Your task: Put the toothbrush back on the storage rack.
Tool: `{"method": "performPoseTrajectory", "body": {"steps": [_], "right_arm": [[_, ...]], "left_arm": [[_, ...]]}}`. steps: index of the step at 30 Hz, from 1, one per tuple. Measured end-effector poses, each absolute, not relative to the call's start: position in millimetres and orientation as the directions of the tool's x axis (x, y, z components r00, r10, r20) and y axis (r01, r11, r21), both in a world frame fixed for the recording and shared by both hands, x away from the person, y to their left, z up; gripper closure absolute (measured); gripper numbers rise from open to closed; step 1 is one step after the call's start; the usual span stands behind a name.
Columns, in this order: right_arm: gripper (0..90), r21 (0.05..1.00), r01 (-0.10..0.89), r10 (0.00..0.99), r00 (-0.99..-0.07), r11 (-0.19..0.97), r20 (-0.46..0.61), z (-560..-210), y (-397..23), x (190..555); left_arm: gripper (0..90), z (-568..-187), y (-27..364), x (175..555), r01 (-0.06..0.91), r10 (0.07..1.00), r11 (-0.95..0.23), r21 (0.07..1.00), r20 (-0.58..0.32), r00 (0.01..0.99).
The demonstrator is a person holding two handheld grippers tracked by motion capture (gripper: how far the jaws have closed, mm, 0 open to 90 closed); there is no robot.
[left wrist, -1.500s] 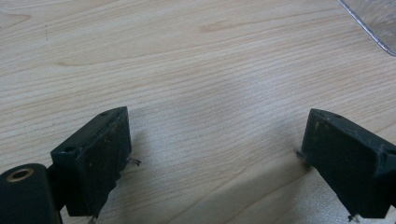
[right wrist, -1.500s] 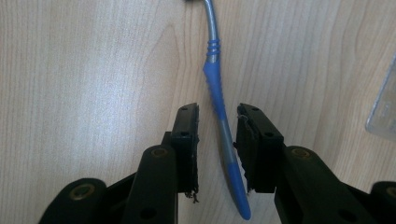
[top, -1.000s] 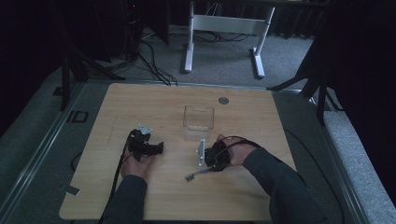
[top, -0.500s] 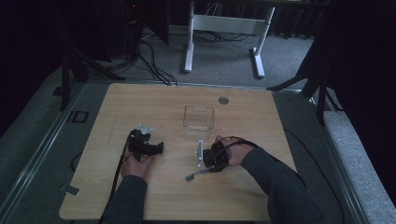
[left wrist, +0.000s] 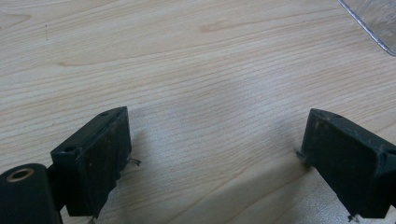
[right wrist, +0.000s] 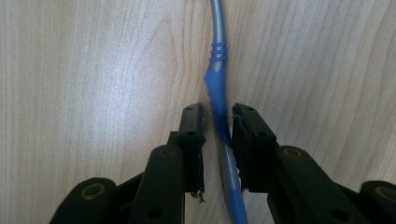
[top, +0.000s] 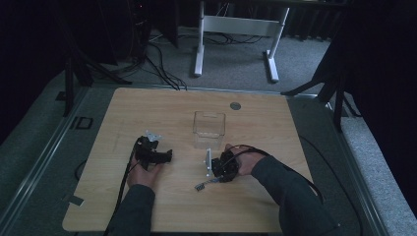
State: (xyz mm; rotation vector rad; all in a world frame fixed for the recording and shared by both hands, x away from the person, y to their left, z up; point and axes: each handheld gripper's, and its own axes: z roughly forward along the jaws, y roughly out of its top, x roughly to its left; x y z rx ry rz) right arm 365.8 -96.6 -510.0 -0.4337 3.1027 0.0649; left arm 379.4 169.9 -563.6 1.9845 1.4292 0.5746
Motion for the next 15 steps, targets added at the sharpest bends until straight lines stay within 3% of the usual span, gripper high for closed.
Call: {"method": "performPoseTrajectory", "body": {"steps": [15], "right_arm": [[76.7, 0.027, -0.284, -0.284, -0.959, 0.958, -0.002, -517.4, -92.6, 362.3]], "left_arm": [[8.5, -563.6, 169.9, 379.4, 0.678, 0.947, -0.223, 0.700, -0.008, 0.320]]}}
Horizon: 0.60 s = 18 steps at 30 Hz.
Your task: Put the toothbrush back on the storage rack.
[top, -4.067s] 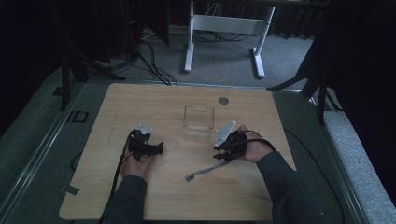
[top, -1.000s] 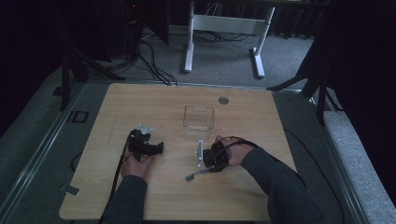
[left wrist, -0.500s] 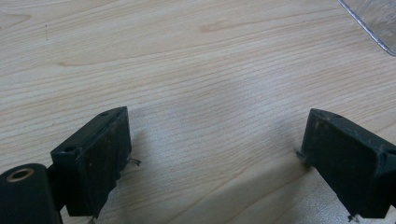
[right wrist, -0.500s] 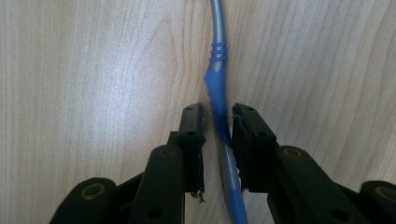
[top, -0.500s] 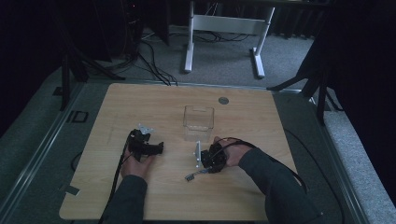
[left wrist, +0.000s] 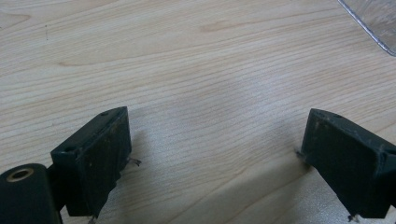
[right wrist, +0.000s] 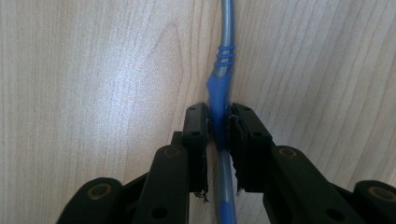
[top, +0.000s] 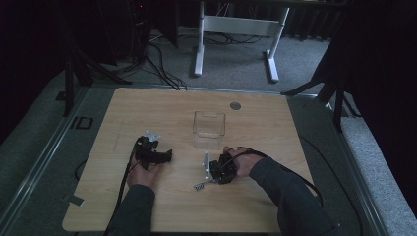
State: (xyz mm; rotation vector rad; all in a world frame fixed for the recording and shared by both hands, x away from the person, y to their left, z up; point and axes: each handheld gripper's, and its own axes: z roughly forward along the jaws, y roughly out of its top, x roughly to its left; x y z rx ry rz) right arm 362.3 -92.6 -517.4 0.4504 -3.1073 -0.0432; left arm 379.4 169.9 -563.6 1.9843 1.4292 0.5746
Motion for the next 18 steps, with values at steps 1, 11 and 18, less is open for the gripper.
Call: {"method": "performPoseTrajectory", "body": {"steps": [1, 11, 18], "right_arm": [[77.0, 0.029, -0.284, -0.284, -0.959, 0.958, -0.002, -517, -92, 362], [82.4, 0.027, -0.282, -0.282, -0.960, 0.959, -0.002, -517, -92, 360], [82.5, 0.072, -0.225, -0.222, -0.974, 0.972, -0.047, -507, -95, 362]], "left_arm": [[8.5, -564, 170, 379, 0.678, 0.947, -0.223, 0.701, -0.008, 0.320], [8.5, -564, 170, 379, 0.678, 0.947, -0.224, 0.700, -0.008, 0.321], [8.5, -564, 170, 379, 0.678, 0.947, -0.223, 0.700, -0.008, 0.320]]}}
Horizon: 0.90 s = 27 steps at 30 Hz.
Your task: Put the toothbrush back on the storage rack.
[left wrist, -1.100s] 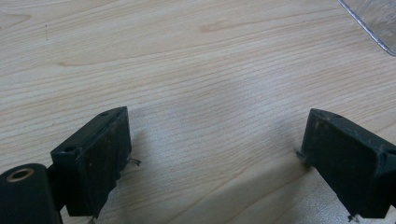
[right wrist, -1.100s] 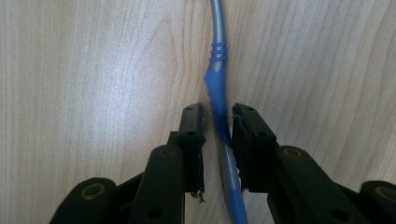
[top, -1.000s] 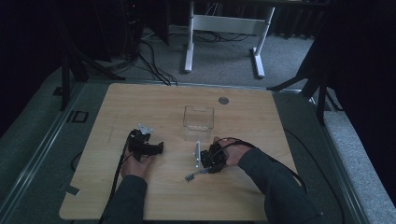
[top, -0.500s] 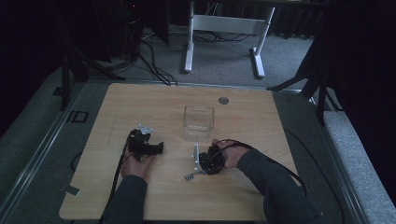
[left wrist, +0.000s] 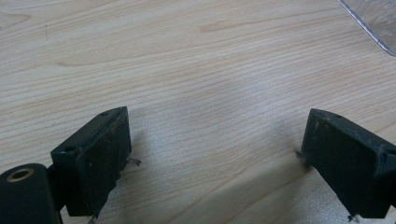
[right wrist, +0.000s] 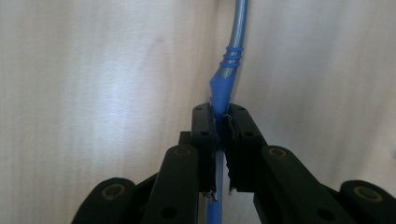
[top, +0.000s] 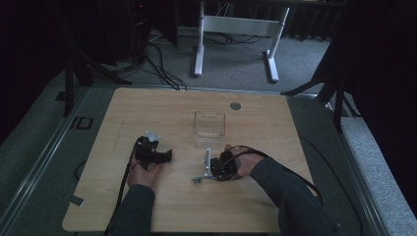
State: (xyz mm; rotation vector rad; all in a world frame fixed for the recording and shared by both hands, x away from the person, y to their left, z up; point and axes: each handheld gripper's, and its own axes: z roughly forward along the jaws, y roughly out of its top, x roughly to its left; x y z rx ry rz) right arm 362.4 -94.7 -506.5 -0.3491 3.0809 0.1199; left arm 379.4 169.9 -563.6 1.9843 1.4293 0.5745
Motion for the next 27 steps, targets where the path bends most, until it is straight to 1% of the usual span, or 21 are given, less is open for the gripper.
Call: {"method": "performPoseTrajectory", "body": {"steps": [7, 10, 22, 27], "right_arm": [[82.5, 0.166, -0.135, -0.123, -0.989, 0.977, -0.081, -491, -105, 367], [82.6, 0.188, -0.102, -0.084, -0.992, 0.977, -0.098, -489, -111, 369], [82.6, 0.315, -0.009, 0.034, -0.991, 0.949, -0.132, -477, -124, 377], [82.7, 0.358, 0.007, 0.062, -0.988, 0.934, -0.141, -472, -126, 378]], "left_arm": [[8.5, -564, 170, 379, 0.678, 0.947, -0.223, 0.700, -0.008, 0.320], [8.5, -564, 170, 379, 0.678, 0.947, -0.223, 0.700, -0.008, 0.320], [8.5, -564, 170, 379, 0.678, 0.947, -0.223, 0.700, -0.008, 0.320], [8.5, -564, 170, 379, 0.678, 0.947, -0.223, 0.700, -0.008, 0.320]]}}
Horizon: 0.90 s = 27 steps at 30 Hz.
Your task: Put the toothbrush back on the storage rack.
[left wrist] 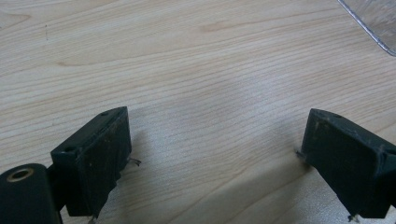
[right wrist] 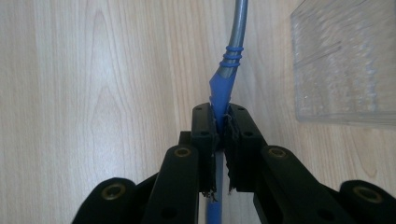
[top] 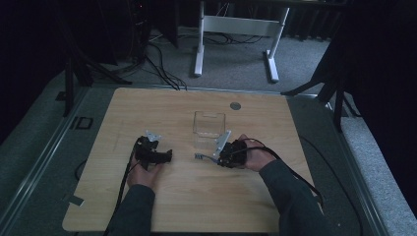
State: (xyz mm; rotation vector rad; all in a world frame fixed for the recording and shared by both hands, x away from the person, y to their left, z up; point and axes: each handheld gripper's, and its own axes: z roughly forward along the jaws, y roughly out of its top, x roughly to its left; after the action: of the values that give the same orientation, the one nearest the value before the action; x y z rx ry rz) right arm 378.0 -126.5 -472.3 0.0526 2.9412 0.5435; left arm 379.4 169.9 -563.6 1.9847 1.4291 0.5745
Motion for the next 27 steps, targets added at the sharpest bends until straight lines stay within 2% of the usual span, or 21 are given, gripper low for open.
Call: {"method": "performPoseTrajectory", "body": {"steps": [9, 27], "right_arm": [[82.8, 0.451, 0.059, 0.139, -0.980, 0.891, -0.145, -468.3, -130.6, 380.3], [82.8, 0.543, 0.137, 0.261, -0.953, 0.828, -0.157, -463.6, -134.1, 377.4]], "left_arm": [[8.5, -563.6, 169.9, 379.4, 0.678, 0.947, -0.223, 0.701, -0.008, 0.321], [8.5, -563.5, 169.9, 379.4, 0.678, 0.947, -0.224, 0.700, -0.008, 0.321]]}}
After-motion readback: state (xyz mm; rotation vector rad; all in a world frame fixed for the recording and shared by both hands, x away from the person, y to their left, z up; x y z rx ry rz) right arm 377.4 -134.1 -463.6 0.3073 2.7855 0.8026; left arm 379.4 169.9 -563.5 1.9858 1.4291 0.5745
